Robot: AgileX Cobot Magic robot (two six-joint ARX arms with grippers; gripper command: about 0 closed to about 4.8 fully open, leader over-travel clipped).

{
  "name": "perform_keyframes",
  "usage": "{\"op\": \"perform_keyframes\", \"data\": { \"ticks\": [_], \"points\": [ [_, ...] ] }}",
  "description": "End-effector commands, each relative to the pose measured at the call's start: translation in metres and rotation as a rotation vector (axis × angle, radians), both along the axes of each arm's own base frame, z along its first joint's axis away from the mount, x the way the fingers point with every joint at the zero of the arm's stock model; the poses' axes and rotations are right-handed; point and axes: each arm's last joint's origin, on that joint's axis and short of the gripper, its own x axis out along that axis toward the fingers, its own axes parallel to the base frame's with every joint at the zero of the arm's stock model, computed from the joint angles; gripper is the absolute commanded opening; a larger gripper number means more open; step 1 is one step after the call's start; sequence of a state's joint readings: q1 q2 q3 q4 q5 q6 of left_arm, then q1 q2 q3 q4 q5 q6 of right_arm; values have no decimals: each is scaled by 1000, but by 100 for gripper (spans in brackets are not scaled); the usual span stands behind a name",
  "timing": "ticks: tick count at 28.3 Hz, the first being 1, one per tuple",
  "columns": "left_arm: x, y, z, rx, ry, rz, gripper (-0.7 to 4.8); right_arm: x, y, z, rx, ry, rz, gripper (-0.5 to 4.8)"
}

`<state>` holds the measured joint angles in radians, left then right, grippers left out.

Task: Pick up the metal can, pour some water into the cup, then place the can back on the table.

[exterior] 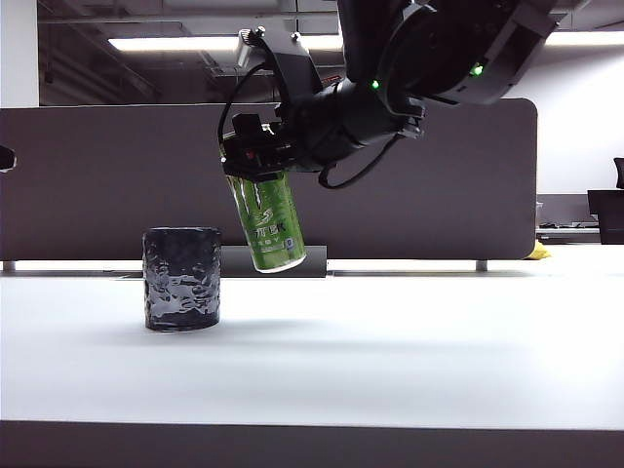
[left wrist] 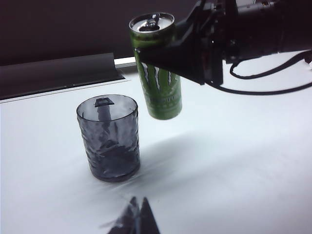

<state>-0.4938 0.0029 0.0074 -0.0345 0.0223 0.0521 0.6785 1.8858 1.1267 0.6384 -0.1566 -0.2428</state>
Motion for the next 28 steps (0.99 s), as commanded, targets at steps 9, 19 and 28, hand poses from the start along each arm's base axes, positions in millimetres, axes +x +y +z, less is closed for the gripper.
{"op": "perform_keyframes", "data": {
  "ticks": [9, 19, 28],
  "points": [
    [0, 0, 2, -6, -12, 1, -5, -4, 10, 17, -32, -102, -40, 238],
    [0, 0, 2, -6, -12, 1, -5, -7, 14, 17, -79, -145, -55, 238],
    [0, 0, 2, -7, -12, 1, -5, -7, 14, 19, -68, -173, -56, 238]
  ]
}}
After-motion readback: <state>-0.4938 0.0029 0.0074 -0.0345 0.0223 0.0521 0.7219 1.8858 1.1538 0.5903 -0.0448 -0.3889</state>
